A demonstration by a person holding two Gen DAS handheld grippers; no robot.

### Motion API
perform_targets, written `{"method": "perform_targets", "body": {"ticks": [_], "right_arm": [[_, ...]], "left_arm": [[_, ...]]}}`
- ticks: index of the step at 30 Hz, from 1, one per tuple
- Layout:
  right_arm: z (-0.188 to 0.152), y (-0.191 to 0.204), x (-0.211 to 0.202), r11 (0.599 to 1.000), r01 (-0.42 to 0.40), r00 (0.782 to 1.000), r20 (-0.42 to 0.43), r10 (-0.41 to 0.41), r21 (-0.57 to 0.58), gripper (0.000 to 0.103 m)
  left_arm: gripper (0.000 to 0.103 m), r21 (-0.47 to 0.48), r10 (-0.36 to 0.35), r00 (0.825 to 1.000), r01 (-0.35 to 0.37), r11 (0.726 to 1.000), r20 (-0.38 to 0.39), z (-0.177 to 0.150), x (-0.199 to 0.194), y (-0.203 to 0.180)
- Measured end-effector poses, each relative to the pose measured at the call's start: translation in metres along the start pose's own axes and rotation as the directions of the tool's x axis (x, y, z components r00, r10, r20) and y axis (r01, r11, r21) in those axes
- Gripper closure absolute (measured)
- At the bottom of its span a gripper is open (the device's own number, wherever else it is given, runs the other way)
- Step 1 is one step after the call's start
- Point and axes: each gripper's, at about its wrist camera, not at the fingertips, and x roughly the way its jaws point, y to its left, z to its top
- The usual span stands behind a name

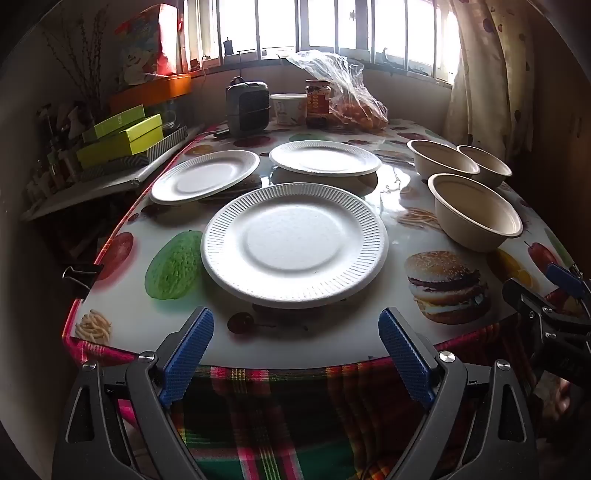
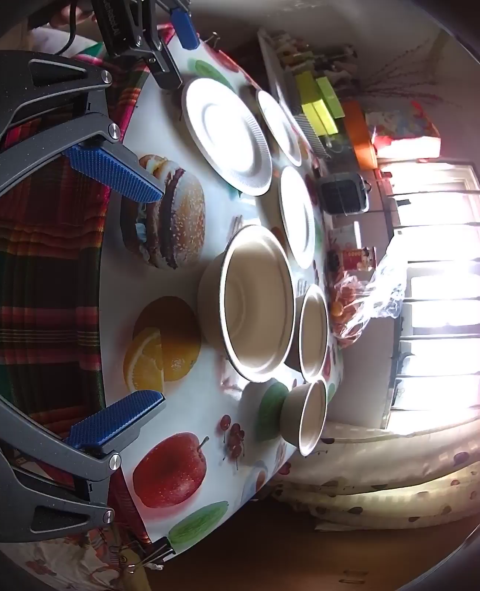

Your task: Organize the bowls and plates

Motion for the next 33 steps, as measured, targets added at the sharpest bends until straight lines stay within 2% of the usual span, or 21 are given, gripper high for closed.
{"method": "perform_targets", "body": {"ticks": [7,11,33], "right_arm": [[0.0008,0.0012,0.0013,1.0,0.003,1.0,-0.005,-0.003,-0.003,0.0],[0.0007,0.0,0.0002,1.0,0.001,1.0,0.0,-0.001,-0.003,0.0],[0.0042,0.002,-0.0004,1.0,-0.019,1.0,0.004,0.019,0.002,0.0]], "left_arm": [[0.012,-0.001,-0.007,1.0,0.007,1.0,-0.017,-0.002,-0.0007,-0.0021],[0.012,-0.002,0.018,1.0,-0.018,1.0,-0.016,0.0034,0.0013,-0.004],[0.012,-0.009,-0.013,0.999,0.013,1.0,-0.032,0.0041,-0.0016,-0.0009]]}}
